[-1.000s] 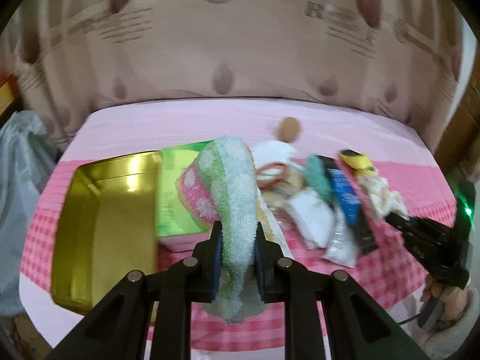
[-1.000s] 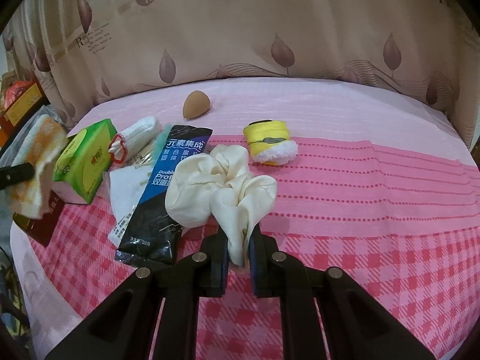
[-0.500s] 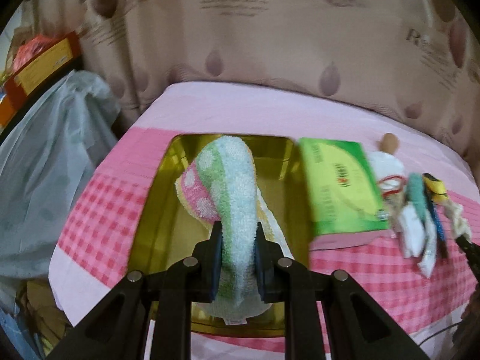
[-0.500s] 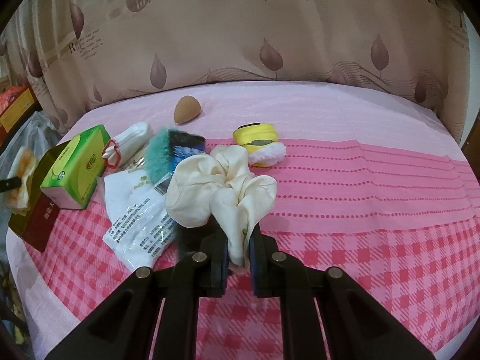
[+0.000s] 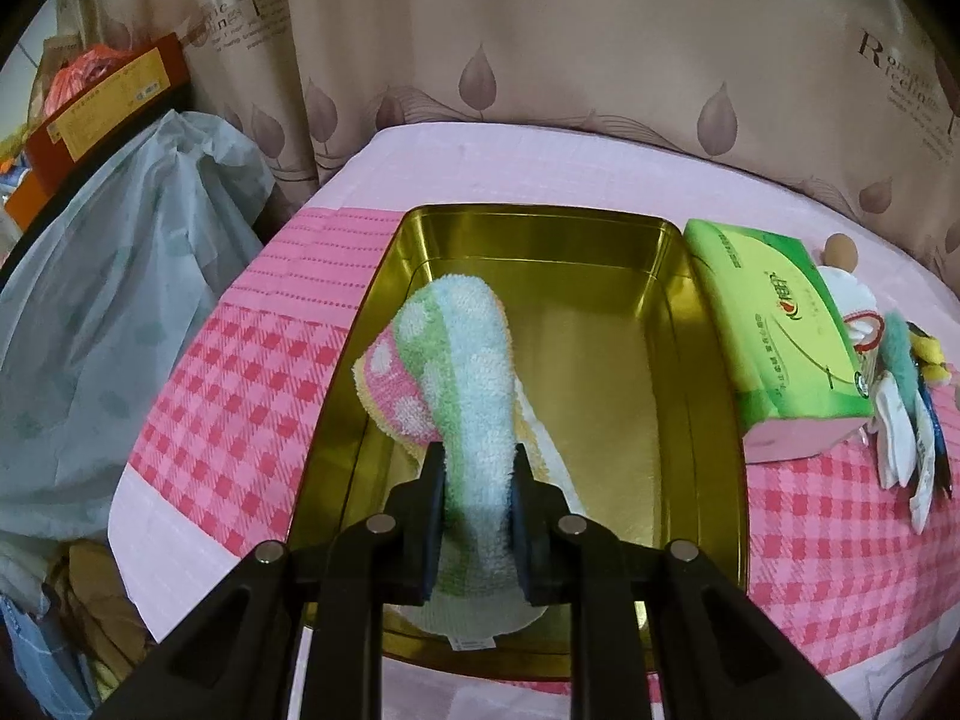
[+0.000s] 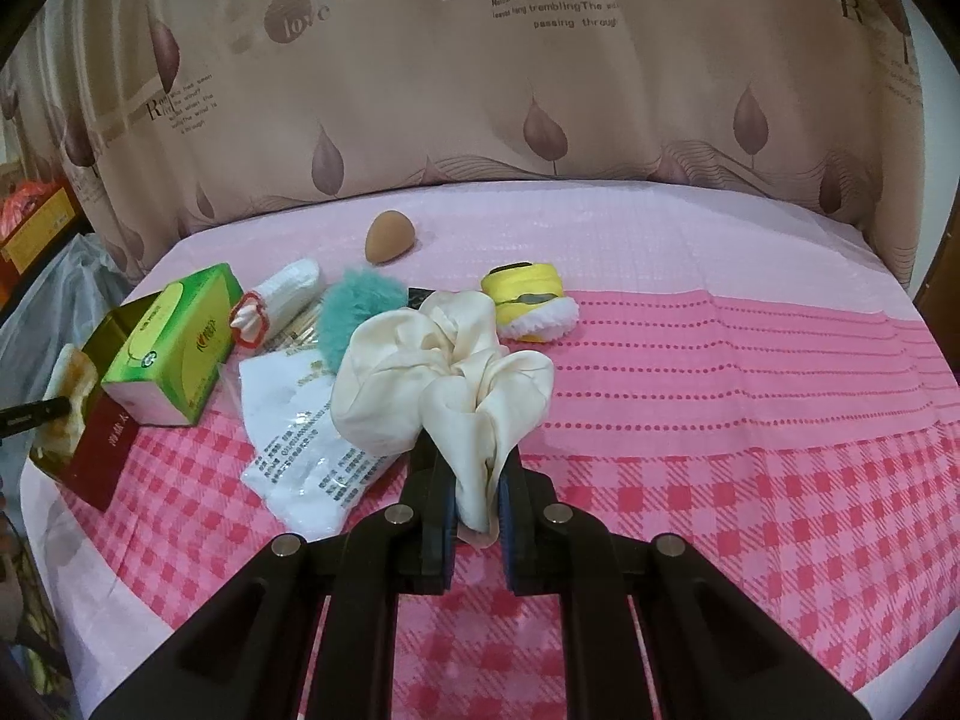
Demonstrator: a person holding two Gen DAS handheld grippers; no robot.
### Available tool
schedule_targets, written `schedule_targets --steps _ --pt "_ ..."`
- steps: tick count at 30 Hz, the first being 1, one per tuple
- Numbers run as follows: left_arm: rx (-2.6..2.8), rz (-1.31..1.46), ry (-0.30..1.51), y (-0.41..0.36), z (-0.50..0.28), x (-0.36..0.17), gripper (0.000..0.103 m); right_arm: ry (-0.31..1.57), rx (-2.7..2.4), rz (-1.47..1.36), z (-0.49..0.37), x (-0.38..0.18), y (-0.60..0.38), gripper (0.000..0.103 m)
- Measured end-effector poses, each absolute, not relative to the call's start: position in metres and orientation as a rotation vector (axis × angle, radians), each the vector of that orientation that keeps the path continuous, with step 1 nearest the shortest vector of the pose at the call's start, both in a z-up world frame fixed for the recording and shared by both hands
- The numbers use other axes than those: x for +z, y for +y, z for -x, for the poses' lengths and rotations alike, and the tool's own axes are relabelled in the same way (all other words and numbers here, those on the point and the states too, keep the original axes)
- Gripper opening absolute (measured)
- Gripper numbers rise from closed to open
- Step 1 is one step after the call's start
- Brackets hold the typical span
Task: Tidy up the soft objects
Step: 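Carry the towel into the gold tin and open the left tool while the right holds the scrunchie, then carry the cream scrunchie into the gold tin and open the right tool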
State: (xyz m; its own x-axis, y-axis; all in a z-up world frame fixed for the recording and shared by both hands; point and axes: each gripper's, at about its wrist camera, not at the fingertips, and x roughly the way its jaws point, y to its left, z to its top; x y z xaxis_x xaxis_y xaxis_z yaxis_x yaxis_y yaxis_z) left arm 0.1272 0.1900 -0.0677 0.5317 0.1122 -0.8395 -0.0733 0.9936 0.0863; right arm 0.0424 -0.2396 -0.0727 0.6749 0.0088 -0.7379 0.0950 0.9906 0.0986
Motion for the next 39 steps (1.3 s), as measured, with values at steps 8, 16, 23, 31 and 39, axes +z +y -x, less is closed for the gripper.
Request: schedule_targets --steps 8,16,23,31,39 --pt "0.132 -0.020 1.026 0.197 -0.129 -0.073 0.023 0.822 -0.036 -0.115 -0.041 -0.067 -0.229 0.010" --pt "0.111 0.010 0.981 0.200 -0.124 -0.062 0.048 0.803 0.013 -0.072 -0.047 -0.048 -0.192 0.010" --pt "0.124 0.040 0.912 0.204 -0.115 -0.046 0.048 0.795 0.112 -0.022 -0.063 -0.033 -0.142 0.010" --pt "0.180 0.101 0.890 0.221 -0.111 -0.039 0.049 0.814 0.294 0.039 -0.090 -0.030 -0.058 0.010" --pt "0.208 0.105 0.873 0.227 -0.110 -0.038 0.049 0.831 0.418 0.071 -0.129 -0.035 0.027 0.010"
